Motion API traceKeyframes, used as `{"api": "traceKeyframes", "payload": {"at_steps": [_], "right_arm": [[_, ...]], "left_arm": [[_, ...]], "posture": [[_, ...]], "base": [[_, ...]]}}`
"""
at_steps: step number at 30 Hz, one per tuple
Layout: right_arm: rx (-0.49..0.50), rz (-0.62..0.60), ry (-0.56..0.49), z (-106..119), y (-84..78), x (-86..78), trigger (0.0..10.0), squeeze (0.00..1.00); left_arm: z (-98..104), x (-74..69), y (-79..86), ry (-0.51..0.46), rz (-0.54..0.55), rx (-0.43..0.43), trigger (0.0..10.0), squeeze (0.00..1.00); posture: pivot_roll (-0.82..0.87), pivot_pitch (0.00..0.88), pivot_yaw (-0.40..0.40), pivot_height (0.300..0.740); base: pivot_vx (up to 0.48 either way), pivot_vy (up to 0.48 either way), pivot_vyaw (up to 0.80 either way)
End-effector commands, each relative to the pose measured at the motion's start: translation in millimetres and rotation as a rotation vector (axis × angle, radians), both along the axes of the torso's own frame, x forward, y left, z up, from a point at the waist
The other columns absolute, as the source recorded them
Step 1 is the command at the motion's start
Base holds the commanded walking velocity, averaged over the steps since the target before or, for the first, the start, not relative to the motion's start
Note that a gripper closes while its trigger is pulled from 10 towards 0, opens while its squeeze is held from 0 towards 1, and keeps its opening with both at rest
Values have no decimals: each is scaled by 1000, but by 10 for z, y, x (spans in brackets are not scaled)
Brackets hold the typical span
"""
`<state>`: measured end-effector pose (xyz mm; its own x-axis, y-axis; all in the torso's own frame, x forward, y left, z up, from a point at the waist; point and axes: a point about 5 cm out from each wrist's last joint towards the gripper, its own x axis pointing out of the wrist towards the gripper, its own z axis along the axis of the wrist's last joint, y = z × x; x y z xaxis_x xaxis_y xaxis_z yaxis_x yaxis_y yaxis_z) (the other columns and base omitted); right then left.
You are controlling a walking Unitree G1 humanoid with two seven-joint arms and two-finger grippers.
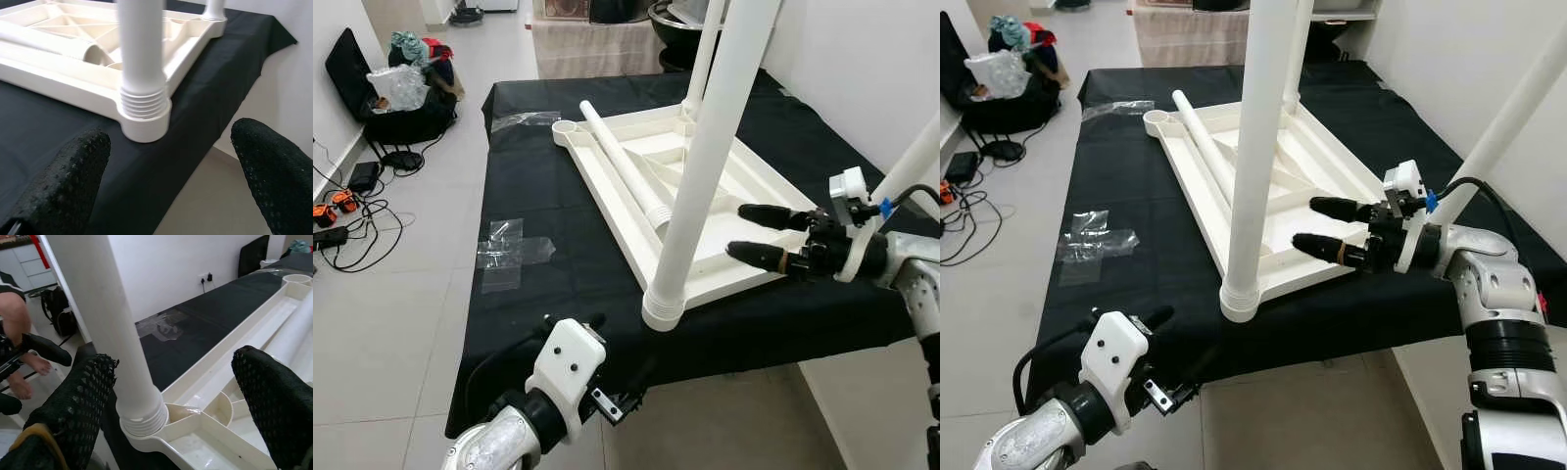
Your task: Building children table
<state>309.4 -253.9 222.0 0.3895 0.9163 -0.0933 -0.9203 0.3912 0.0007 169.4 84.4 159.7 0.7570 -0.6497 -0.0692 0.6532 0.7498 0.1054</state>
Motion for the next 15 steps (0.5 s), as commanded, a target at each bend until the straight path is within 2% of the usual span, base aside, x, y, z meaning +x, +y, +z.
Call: {"api": "traceKeyframes", "payload": {"at_steps": [1, 9, 15], "right_arm": [[-10, 32, -10, 32, 3, -21, 10000, 0], [10, 107, -112, 132, 115, 12, 10000, 0], [45, 172, -122, 158, 218, 5, 10000, 0]], "left_arm": [[-29, -10, -4, 3, -16, 23, 10000, 0], [-33, -8, 2, -14, -8, 25, 10000, 0], [-26, 3, 8, -24, -4, 26, 10000, 0]], "posture": [[59, 96, -48, 740], [66, 94, -44, 740], [69, 88, -44, 740]], "base": [[0, 0, 0], [0, 0, 0], [0, 0, 0]]}}
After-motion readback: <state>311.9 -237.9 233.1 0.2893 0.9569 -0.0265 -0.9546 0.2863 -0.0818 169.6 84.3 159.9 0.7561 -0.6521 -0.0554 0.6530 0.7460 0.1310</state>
